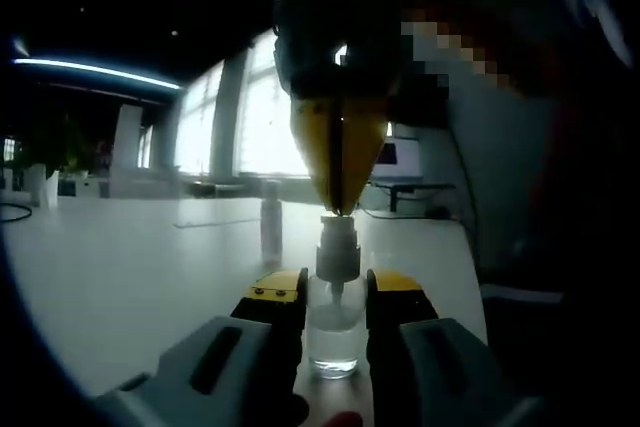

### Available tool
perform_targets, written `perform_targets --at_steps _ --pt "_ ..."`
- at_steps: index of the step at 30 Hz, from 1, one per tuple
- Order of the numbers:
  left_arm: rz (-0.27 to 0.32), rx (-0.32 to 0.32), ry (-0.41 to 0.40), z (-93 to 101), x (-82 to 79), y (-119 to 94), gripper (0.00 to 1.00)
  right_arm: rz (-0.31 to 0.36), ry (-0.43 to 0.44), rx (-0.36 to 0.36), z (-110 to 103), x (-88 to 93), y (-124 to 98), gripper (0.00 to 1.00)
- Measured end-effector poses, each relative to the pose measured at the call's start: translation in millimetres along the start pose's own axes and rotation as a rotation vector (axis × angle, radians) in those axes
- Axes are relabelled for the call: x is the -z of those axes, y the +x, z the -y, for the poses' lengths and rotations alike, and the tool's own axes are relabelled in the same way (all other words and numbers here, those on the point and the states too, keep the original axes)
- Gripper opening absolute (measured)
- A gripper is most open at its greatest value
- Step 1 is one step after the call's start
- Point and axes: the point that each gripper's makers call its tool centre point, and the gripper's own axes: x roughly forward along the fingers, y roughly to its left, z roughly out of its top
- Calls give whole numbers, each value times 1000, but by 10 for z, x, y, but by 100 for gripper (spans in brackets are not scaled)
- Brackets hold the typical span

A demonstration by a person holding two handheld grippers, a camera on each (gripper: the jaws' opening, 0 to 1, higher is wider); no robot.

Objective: Clamp pump bottle remove cover press pump head put on cover

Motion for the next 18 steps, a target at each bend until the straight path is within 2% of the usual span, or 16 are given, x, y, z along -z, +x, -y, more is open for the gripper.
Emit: perform_targets --at_steps 13,18 --pt "1 0 5 -7 2 -2 14 -15 -26 8 10 -8 -68 0" --pt "1 -1 5 -18 5 0 15 -10 -1 4 25 4 -73 0"
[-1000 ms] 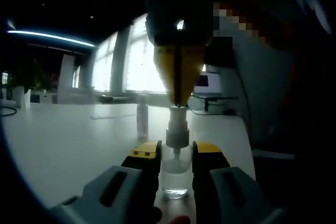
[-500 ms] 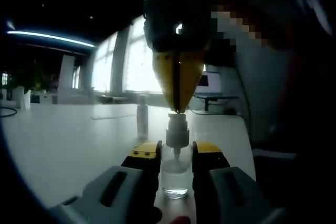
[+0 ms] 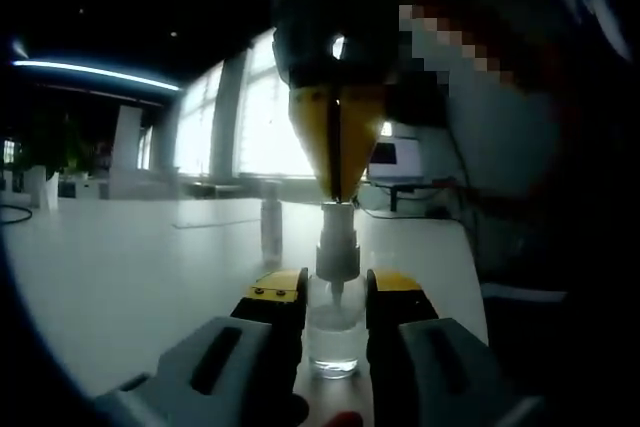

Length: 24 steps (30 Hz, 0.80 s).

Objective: Clamp pump bottle remove cover press pump head put on cover

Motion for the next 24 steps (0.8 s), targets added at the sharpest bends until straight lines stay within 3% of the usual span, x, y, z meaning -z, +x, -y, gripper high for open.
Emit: perform_targets --at_steps 6,13,18,22,24 --pt "0 0 2 17 -6 2 15 10 23 -2 -1 4 0 0" --pt "-1 1 5 26 -8 3 15 9 109 4 2 21 2 0" --pt "-1 1 5 30 -10 1 15 8 258 2 19 42 4 0" --pt "-1 0 5 31 -11 1 15 20 233 -4 16 40 5 0" --pt "-1 0 5 30 -10 1 15 31 107 -7 8 23 5 0"
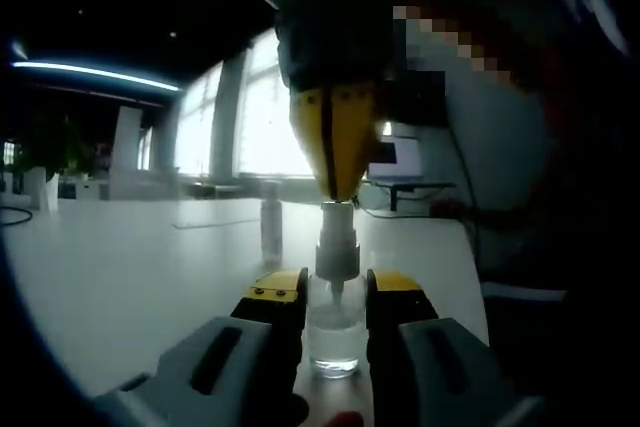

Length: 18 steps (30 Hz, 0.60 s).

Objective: Clamp pump bottle remove cover press pump head put on cover

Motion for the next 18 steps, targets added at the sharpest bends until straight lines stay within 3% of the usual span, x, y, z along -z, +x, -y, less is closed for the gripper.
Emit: perform_targets --at_steps 3,7,12,18 --pt "0 0 0 -1 0 0 15 2 -139 0 -18 -15 0 0" --pt "0 0 0 -3 2 1 15 -9 -218 3 -38 -16 1 0" --pt "0 0 2 -12 6 1 15 -17 -271 5 -40 -23 0 0" --pt "-1 0 2 -14 8 1 15 -15 -273 1 -34 -26 -1 0"
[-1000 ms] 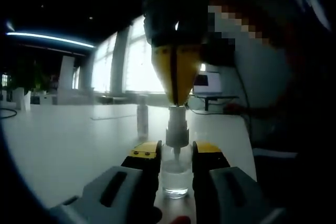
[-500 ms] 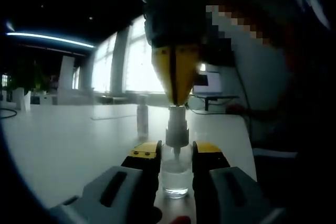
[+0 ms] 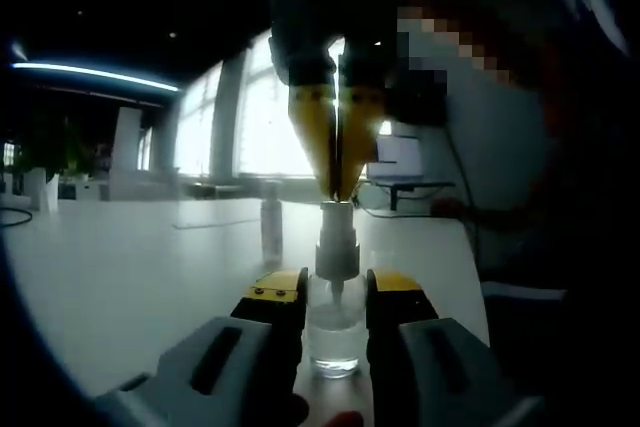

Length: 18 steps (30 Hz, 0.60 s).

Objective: Clamp pump bottle remove cover press pump head put on cover

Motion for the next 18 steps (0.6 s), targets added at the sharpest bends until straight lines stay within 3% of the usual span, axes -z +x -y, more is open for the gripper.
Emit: perform_targets --at_steps 18 --pt "-1 1 0 -7 5 -6 15 -32 -9 -13 -15 -12 65 0"
